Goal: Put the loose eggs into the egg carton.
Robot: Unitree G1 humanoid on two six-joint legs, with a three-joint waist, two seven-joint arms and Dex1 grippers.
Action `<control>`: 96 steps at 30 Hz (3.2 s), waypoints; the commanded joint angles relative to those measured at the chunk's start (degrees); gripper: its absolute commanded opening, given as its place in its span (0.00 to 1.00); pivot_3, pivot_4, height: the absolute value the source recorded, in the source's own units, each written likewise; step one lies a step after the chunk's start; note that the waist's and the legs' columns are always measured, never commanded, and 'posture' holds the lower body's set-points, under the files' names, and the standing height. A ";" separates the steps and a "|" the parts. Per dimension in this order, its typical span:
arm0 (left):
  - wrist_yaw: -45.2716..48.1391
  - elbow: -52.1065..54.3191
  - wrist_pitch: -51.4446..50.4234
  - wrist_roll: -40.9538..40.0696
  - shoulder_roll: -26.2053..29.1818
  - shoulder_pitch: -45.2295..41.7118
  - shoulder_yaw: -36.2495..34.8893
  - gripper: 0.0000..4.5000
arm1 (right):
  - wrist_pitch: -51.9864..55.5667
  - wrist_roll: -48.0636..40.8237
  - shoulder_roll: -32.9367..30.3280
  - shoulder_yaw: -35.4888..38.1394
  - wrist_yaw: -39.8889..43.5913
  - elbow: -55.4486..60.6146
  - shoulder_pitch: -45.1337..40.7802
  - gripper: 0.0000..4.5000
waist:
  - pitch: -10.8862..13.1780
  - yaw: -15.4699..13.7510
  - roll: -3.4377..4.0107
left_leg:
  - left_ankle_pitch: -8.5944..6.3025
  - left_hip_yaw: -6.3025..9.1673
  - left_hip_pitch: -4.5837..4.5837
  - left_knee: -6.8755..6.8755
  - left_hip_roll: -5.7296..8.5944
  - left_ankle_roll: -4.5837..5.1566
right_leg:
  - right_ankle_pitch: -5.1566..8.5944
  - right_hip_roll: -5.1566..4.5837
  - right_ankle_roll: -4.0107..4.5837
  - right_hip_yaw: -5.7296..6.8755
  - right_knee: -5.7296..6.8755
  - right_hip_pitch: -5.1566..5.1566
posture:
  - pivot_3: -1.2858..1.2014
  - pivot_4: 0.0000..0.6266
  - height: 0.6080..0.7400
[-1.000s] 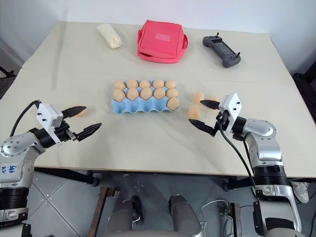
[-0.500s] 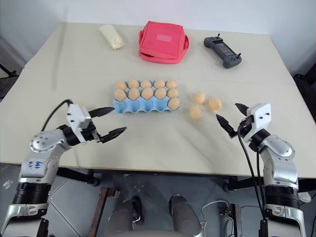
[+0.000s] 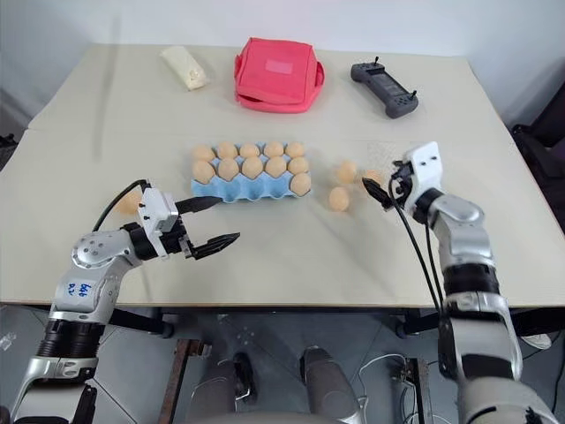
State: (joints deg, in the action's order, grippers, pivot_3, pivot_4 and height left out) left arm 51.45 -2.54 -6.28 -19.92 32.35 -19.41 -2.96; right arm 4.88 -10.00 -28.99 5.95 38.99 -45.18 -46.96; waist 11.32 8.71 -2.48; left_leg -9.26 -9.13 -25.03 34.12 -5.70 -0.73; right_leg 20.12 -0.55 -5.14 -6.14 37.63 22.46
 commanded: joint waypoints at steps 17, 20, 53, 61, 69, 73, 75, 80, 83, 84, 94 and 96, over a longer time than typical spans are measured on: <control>-4.58 7.64 -1.21 -2.10 0.81 6.91 -7.71 1.00 | -2.51 -0.45 2.32 -0.87 9.26 -1.96 -8.72 0.36 | 0.03 1.01 0.05 | 0.00 0.03 -0.02 0.01 0.00 -0.04 | 0.04 -0.02 -0.04 -0.01 0.17 0.04 | 0.52 0.24 1.00; -5.16 8.23 -2.20 -3.02 0.48 7.47 -8.49 1.00 | 3.47 -1.89 6.83 -3.50 9.89 8.58 -7.57 0.36 | 0.03 1.36 0.05 | -0.01 0.08 -0.01 -0.01 -0.07 -0.21 | 0.04 0.04 -0.04 0.05 0.21 0.05 | 0.52 0.24 1.00; -4.59 8.10 -7.57 -4.09 -0.10 3.58 -5.11 1.00 | 6.06 -11.86 -0.67 5.39 16.96 37.64 19.68 0.99 | 0.02 -2.06 0.04 | 0.08 0.65 -0.14 -0.43 0.05 -0.66 | 0.25 -0.05 0.31 0.76 -0.04 -0.06 | 0.52 0.24 1.00; -1.02 1.65 -5.68 -3.14 -1.26 -2.79 -1.29 1.00 | -3.55 -10.26 -7.32 12.53 15.85 31.21 30.94 0.99 | 0.02 -2.31 0.04 | 0.07 0.67 -0.06 -0.34 0.04 -0.64 | 0.24 -0.02 0.30 0.62 -0.01 -0.08 | 0.52 0.24 1.00; 0.64 -0.54 -4.89 -2.83 -1.30 -4.13 -0.79 1.00 | -4.08 -11.93 -9.34 11.19 19.53 28.56 30.74 0.99 | 0.02 -2.08 0.04 | 0.07 0.63 -0.02 -0.24 0.02 -0.60 | 0.20 0.01 0.22 0.52 0.04 -0.11 | 0.52 0.24 1.00; 0.84 -0.42 -5.00 -2.80 -1.15 -4.09 -0.99 1.00 | -0.67 -12.80 -7.15 7.50 20.16 30.21 25.94 0.99 | 0.02 -1.85 0.05 | 0.08 0.59 -0.02 -0.17 0.02 -0.59 | 0.19 0.01 0.20 0.48 0.14 -0.09 | 0.52 0.24 1.00; -0.12 -0.04 -3.70 -2.27 -1.24 -3.63 -1.77 1.00 | 1.18 -10.71 -4.39 2.39 20.32 28.81 20.14 0.99 | 0.02 -1.48 0.05 | 0.08 0.62 -0.02 -0.15 0.02 -0.59 | 0.18 0.00 0.19 0.51 0.16 -0.10 | 0.52 0.24 1.00; 0.27 2.75 -4.47 -2.89 -0.19 -1.25 -2.26 1.00 | -0.11 -6.53 -0.32 -3.32 19.78 19.56 11.02 0.99 | 0.02 -1.05 0.05 | 0.10 0.65 -0.04 -0.14 0.00 -0.58 | 0.18 0.00 0.21 0.58 0.23 -0.08 | 0.52 0.24 1.00; 0.38 4.23 -4.08 -2.27 1.03 0.62 -2.39 1.00 | -2.46 -3.48 0.88 -5.52 19.69 11.08 7.06 0.99 | 0.02 -1.43 0.04 | 0.13 0.67 -0.12 -0.17 -0.01 -0.54 | 0.22 -0.06 0.27 0.65 0.16 -0.05 | 0.52 0.24 1.00; 0.07 4.71 -4.05 -2.26 1.24 1.20 -2.60 1.00 | -3.65 -2.74 1.18 -5.97 19.93 8.28 6.08 0.99 | 0.02 -1.58 0.04 | 0.22 0.66 -0.14 -0.18 0.00 -0.40 | 0.23 -0.06 0.27 0.65 0.12 -0.05 | 0.52 0.24 1.00; -0.88 8.00 -2.38 -1.38 3.08 6.06 -3.80 1.00 | -12.59 0.09 3.14 -5.45 19.71 -6.82 -0.48 0.99 | 0.03 -0.79 0.05 | 0.17 0.65 -0.08 -0.18 0.01 -0.47 | 0.22 -0.04 0.26 0.61 0.14 -0.08 | 0.52 0.24 1.00; -0.77 7.91 -2.34 -1.41 3.17 6.13 -3.87 1.00 | -13.59 -0.36 3.81 -5.36 21.26 -8.23 -1.20 0.91 | 0.03 -0.64 0.05 | 0.09 0.65 -0.08 -0.18 0.01 -0.60 | 0.22 -0.05 0.25 0.61 0.15 -0.09 | 0.52 0.24 1.00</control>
State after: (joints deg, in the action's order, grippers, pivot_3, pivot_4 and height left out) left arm 50.57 3.67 -9.64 -21.23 34.90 -13.22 -5.84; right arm -7.20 -9.67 -25.78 -0.62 59.09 -53.00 -47.07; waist 11.34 8.07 -2.43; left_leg -9.17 -8.47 -25.11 33.94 -5.69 -1.33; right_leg 20.34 -0.59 -4.89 -5.51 37.78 22.36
